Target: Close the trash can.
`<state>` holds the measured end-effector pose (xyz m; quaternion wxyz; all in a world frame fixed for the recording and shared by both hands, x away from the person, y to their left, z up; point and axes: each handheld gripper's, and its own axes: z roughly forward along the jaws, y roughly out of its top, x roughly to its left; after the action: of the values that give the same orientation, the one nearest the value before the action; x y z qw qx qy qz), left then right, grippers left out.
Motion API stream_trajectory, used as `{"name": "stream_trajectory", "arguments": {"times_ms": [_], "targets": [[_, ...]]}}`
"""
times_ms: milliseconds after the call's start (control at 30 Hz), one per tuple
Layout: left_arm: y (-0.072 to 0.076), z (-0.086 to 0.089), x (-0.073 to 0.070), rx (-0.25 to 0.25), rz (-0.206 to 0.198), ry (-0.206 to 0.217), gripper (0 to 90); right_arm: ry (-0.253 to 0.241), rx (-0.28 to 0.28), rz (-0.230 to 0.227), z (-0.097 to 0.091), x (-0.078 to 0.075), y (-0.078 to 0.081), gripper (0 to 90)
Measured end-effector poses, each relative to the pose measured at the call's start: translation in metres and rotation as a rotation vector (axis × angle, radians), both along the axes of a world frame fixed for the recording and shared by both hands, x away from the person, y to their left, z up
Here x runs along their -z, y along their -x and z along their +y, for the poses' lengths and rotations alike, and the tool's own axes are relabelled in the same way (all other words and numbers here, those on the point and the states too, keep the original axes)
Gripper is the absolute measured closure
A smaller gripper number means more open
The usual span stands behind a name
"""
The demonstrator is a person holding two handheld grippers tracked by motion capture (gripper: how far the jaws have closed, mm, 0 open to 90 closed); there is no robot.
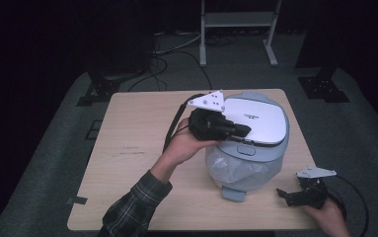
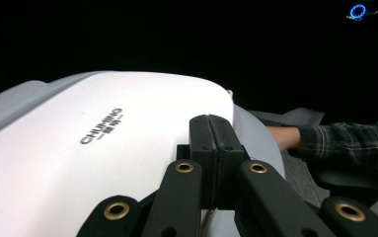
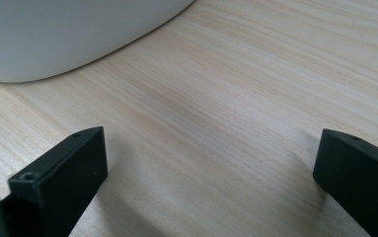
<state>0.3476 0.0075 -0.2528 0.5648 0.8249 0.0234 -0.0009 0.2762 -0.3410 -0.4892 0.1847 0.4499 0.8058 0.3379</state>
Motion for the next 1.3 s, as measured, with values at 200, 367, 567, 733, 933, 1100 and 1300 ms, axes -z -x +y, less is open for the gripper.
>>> {"name": "stream_trajectory", "arguments": {"times_ms": [200, 367, 567, 733, 933, 1100, 1300], "targets": [[0.005, -0.004, 0.005, 0.013, 0.008, -0.029, 89.6, 0.0, 0.0, 0.0, 0.0, 0.0, 0.0, 0.0], [0.007, -0.006, 0.007, 0.019, 0.025, -0.042, 89.8, 0.0, 0.0, 0.0, 0.0, 0.0, 0.0, 0.0], [0.005, -0.008, 0.006, 0.023, 0.046, -0.061, 90.0, 0.0, 0.001, 0.0, 0.0, 0.0, 0.0, 0.0], [0.005, -0.009, 0.007, 0.021, 0.045, -0.085, 90.0, 0.0, 0.001, 0.0, 0.0, 0.0, 0.0, 0.0], [0.006, 0.0, 0.006, -0.017, 0.037, -0.05, 75.2, 0.0, 0.0, 0.0, 0.0, 0.0, 0.0, 0.0], [0.008, 0.011, 0.005, -0.045, 0.039, -0.029, 56.1, 0.0, 0.0, 0.0, 0.0, 0.0, 0.0, 0.0], [0.011, 0.033, 0.0, -0.078, 0.062, -0.002, 37.0, 0.0, -0.001, 0.0, 0.0, 0.0, 0.0, 0.0]]}}
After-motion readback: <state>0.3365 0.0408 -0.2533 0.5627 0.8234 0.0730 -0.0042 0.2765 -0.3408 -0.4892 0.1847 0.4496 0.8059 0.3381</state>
